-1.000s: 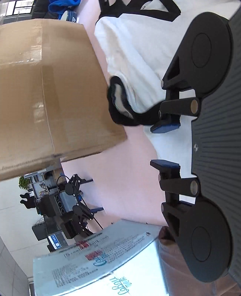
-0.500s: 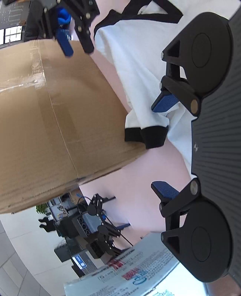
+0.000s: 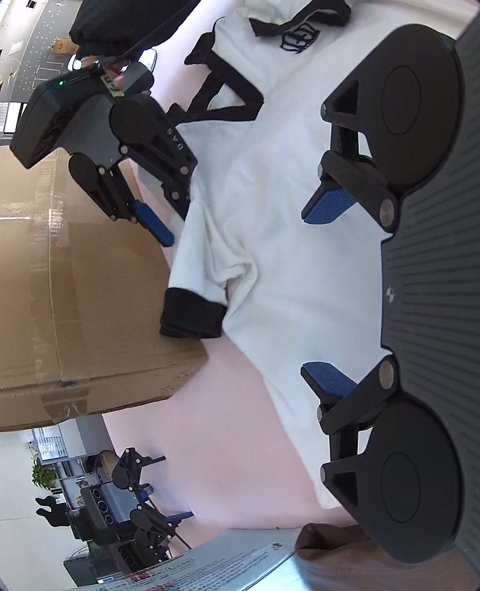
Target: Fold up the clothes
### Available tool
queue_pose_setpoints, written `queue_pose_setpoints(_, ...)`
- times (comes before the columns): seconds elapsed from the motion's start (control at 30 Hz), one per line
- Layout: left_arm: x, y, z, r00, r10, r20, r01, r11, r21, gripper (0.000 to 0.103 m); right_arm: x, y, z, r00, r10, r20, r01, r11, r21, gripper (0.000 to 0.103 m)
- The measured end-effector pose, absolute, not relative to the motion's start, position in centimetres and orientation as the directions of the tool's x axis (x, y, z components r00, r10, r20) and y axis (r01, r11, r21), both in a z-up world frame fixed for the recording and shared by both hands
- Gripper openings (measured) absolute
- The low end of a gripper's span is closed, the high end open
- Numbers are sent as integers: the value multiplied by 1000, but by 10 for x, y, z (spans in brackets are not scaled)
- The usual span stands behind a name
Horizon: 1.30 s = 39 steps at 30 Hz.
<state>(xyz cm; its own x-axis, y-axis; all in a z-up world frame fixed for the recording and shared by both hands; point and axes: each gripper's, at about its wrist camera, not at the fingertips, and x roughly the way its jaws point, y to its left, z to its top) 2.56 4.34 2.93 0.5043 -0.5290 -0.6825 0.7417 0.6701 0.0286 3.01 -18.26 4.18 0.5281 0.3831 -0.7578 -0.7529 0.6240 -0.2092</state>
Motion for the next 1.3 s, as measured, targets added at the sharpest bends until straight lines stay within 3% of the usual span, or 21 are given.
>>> queue_pose_setpoints(0.1, 16, 49, 22, 496, -533, -686, 730, 683, -3, 81, 36, -186, 42, 509, 392, -766, -748, 641, -169, 33)
queue_pose_setpoints(0.13, 12, 53, 21, 502, -541, -675, 722, 692, -18, 81, 36, -186, 43, 497, 400, -770, -751, 643, -151, 16)
queue_pose_setpoints(0.17, 7, 60, 19, 508, -559, -655, 710, 703, -49, 82, 36, -187, 44, 485, 408, -773, -753, 644, -134, 8)
queue_pose_setpoints(0.23, 2, 67, 16, 520, -572, -634, 694, 716, -77, 82, 36, -188, 46, 492, 406, -770, -746, 652, -133, 1)
queue_pose_setpoints(0.37, -20, 64, 12, 585, -518, -624, 669, 743, 10, 83, 40, -198, 41, 603, 333, -725, -656, 724, -214, 0)
queue_pose_setpoints(0.5, -29, 68, 12, 605, -498, -621, 644, 765, 14, 83, 36, -218, 38, 604, 312, -733, -607, 777, -169, 1)
queue_pose_setpoints(0.53, -31, 70, 13, 608, -494, -621, 639, 769, 14, 83, 35, -222, 39, 600, 316, -735, -601, 784, -153, 7)
queue_pose_setpoints(0.63, -40, 71, 13, 634, -456, -625, 609, 792, 38, 87, 27, -238, 45, 609, 320, -726, -581, 802, -134, 55)
queue_pose_setpoints(0.67, -42, 72, 14, 654, -415, -632, 569, 821, 49, 101, 25, -241, 46, 613, 320, -722, -580, 803, -137, 55)
queue_pose_setpoints(0.7, -43, 73, 13, 672, -379, -636, 531, 846, 56, 103, 23, -248, 50, 624, 312, -716, -573, 806, -147, 55)
queue_pose_setpoints(1.17, -55, 73, 16, 719, -209, -663, 326, 944, 55, 103, 27, -231, 32, 616, 332, -715, -609, 776, -163, 55)
queue_pose_setpoints(1.3, -54, 62, 22, 709, -154, -688, 319, 940, 119, 103, 28, -235, 33, 620, 339, -708, -603, 783, -154, 56)
